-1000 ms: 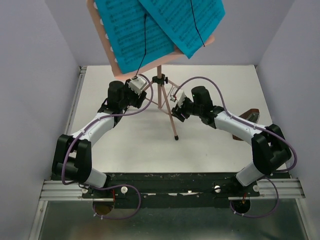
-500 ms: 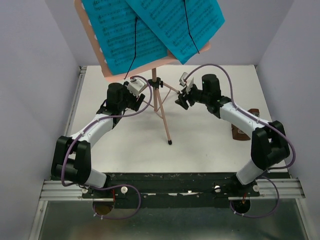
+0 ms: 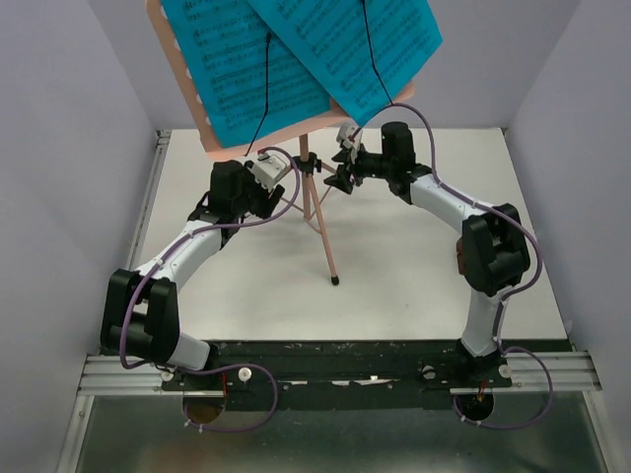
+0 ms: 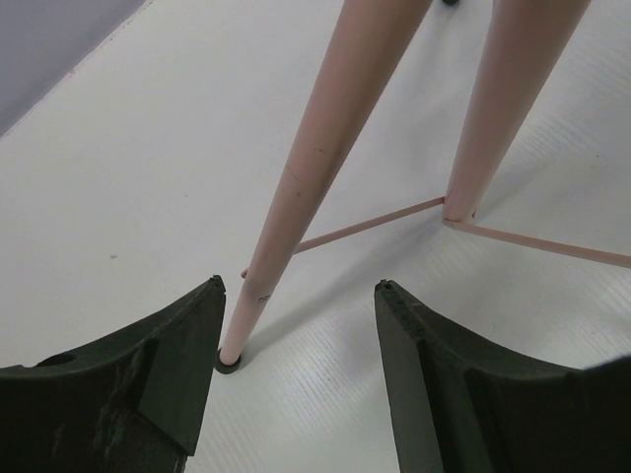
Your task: Pack up the instrument practice props
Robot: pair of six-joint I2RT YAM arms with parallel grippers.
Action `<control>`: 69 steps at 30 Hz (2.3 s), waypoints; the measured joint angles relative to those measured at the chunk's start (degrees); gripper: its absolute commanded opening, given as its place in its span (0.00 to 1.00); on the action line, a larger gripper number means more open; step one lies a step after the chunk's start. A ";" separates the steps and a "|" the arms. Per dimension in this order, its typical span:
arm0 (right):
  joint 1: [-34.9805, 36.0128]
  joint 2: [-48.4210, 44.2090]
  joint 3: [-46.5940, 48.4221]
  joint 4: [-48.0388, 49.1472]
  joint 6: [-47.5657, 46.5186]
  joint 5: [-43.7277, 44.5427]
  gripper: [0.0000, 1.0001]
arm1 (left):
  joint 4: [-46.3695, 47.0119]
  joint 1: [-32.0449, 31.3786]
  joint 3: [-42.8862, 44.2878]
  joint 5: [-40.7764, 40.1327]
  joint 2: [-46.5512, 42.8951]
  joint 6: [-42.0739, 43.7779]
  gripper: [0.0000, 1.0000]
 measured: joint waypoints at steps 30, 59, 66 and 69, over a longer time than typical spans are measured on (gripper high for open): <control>2.43 -2.84 -8.83 10.36 -8.83 16.35 0.01 | -1.40 0.96 8.81 1.84 8.09 0.79 0.69; -4.13 -20.06 -17.99 -11.26 -9.51 22.51 1.00 | -2.51 0.96 -1.64 6.49 -6.95 -3.54 0.76; -4.20 -36.24 -20.85 -21.75 -6.75 22.88 1.00 | -9.40 0.94 -2.73 13.77 -22.01 -2.43 0.82; -4.22 -44.17 -21.38 -30.05 -4.92 21.46 1.00 | -12.44 0.74 1.11 18.91 -25.97 -2.12 0.81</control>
